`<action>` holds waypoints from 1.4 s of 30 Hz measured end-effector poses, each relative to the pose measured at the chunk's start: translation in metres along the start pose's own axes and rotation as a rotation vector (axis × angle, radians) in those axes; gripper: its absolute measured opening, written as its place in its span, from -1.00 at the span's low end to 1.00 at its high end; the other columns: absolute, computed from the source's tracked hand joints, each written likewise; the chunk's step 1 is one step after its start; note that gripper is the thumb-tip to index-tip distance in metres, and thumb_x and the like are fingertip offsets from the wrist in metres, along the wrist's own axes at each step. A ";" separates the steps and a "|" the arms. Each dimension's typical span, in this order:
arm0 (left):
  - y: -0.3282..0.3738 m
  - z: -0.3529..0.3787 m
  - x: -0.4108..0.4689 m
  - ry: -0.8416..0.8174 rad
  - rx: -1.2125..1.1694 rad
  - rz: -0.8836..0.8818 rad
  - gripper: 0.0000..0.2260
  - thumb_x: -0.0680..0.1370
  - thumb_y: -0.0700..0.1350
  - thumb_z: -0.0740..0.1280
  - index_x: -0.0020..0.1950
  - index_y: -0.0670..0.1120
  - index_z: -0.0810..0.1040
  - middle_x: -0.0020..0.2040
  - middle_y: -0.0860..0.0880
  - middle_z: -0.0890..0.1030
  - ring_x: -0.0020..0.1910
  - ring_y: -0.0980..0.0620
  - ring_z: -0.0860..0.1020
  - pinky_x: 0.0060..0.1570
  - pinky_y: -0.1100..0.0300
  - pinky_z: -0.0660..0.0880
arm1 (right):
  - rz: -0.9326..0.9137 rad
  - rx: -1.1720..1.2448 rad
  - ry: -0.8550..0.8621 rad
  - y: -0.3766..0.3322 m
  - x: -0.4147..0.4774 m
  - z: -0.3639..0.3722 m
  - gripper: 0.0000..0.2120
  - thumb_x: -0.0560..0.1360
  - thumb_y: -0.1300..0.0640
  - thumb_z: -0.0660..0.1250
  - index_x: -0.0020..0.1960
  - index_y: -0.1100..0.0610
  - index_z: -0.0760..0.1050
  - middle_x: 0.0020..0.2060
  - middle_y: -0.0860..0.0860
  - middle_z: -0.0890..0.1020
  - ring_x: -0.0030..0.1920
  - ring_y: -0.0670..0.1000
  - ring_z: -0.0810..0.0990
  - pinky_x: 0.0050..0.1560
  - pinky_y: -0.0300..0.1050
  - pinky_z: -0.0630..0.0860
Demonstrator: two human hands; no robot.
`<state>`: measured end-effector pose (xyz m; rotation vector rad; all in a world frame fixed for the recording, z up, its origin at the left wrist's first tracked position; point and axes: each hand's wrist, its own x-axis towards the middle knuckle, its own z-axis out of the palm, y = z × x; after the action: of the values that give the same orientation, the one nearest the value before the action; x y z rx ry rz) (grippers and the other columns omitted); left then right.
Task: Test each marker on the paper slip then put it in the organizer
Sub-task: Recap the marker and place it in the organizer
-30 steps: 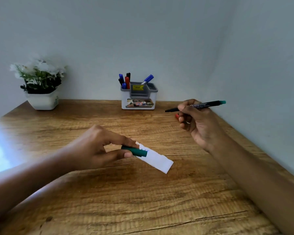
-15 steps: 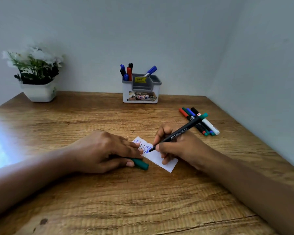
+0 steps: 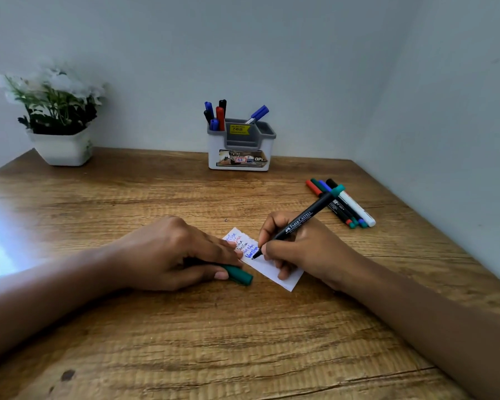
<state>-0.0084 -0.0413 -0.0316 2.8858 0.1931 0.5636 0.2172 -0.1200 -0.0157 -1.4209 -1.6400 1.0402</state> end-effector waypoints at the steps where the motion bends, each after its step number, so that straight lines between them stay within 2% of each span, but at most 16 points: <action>1: 0.000 0.000 0.000 0.000 -0.004 0.000 -0.71 0.58 0.00 0.31 0.27 -0.01 0.58 0.21 0.13 0.61 0.26 0.26 0.50 0.11 0.14 0.58 | 0.001 -0.007 0.001 0.000 0.000 0.000 -0.91 0.41 0.35 0.31 -0.19 0.20 0.52 -0.42 0.04 0.54 -0.43 -0.09 0.50 -0.44 -0.21 0.52; 11: 0.001 0.000 0.000 0.005 -0.016 -0.008 -0.71 0.57 0.00 0.31 0.27 -0.02 0.59 0.21 0.11 0.62 0.25 0.25 0.51 0.12 0.13 0.57 | 0.022 0.019 0.025 0.000 0.002 0.001 -0.89 0.42 0.35 0.29 -0.21 0.19 0.51 -0.39 0.11 0.53 -0.44 -0.09 0.48 -0.47 -0.24 0.50; 18: 0.000 0.000 0.000 0.002 -0.012 -0.011 -0.71 0.58 0.01 0.31 0.27 0.00 0.58 0.22 0.13 0.61 0.26 0.26 0.50 0.12 0.14 0.57 | 0.009 -0.010 0.003 -0.001 0.000 0.000 -0.90 0.41 0.35 0.30 -0.21 0.19 0.52 -0.45 0.02 0.53 -0.44 -0.10 0.48 -0.45 -0.20 0.51; 24: 0.000 0.000 -0.001 0.004 -0.008 -0.012 -0.71 0.58 0.02 0.31 0.27 0.00 0.58 0.22 0.13 0.61 0.25 0.27 0.51 0.12 0.14 0.57 | 0.053 0.090 0.052 -0.002 0.001 0.000 -0.89 0.43 0.36 0.28 -0.23 0.21 0.49 -0.43 0.08 0.51 -0.49 -0.08 0.47 -0.51 -0.24 0.48; 28: 0.000 0.000 0.000 0.007 -0.013 -0.012 -0.71 0.58 0.01 0.31 0.26 -0.02 0.59 0.21 0.12 0.61 0.25 0.26 0.51 0.12 0.13 0.57 | 0.052 0.027 0.051 -0.001 0.002 0.002 -0.89 0.42 0.33 0.29 -0.24 0.18 0.50 -0.44 0.06 0.53 -0.47 -0.09 0.48 -0.49 -0.25 0.48; 42: 0.001 -0.001 0.000 0.016 -0.014 -0.009 -0.70 0.57 0.03 0.29 0.26 -0.02 0.59 0.20 0.13 0.61 0.24 0.26 0.52 0.09 0.13 0.59 | 0.065 0.033 0.081 -0.001 0.002 0.003 -0.91 0.44 0.30 0.29 -0.23 0.18 0.49 -0.43 0.06 0.52 -0.47 -0.09 0.48 -0.48 -0.24 0.49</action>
<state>-0.0084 -0.0425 -0.0304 2.8665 0.2028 0.5839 0.2140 -0.1182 -0.0157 -1.4833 -1.5216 1.0284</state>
